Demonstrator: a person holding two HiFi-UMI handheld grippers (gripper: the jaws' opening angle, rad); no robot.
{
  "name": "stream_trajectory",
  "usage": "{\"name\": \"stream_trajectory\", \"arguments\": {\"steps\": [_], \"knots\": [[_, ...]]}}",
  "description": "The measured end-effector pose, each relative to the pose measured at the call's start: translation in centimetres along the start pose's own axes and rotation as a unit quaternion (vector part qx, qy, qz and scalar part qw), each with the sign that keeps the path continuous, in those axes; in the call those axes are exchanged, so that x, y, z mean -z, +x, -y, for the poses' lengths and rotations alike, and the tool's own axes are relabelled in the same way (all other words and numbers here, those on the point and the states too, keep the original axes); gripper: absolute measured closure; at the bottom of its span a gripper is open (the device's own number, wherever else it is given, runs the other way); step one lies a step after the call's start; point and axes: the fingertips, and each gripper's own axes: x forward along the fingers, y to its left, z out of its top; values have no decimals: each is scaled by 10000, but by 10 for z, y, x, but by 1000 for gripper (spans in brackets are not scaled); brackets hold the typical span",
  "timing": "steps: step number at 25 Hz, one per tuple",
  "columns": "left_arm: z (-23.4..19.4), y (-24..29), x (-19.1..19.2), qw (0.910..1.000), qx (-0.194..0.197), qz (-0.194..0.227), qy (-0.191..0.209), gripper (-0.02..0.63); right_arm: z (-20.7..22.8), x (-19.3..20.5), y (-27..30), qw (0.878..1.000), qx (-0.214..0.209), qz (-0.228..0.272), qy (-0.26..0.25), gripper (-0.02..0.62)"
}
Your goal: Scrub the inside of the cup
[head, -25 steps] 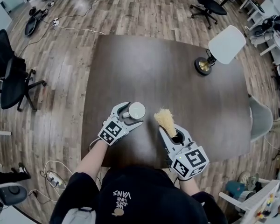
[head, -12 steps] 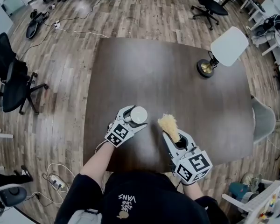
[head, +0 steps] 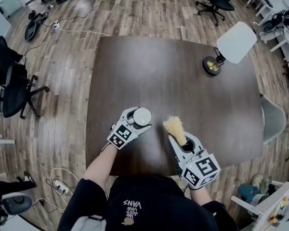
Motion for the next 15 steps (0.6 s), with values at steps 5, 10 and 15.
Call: {"name": "stream_trajectory", "arguments": {"steps": [5,10,15], "knots": [[5,-3,-1,9998,-75,-168,30,204,2,-2,-2,9999,2,-34,-117,502],[14,-20,-15,9993,-118,-146,316,204,-2,-4,0,9997,-66,-30,-244,502],[18,-41,-52,9986,-342,51,399,204,-6,-13,-3,9993,-187,58,-330,502]]}}
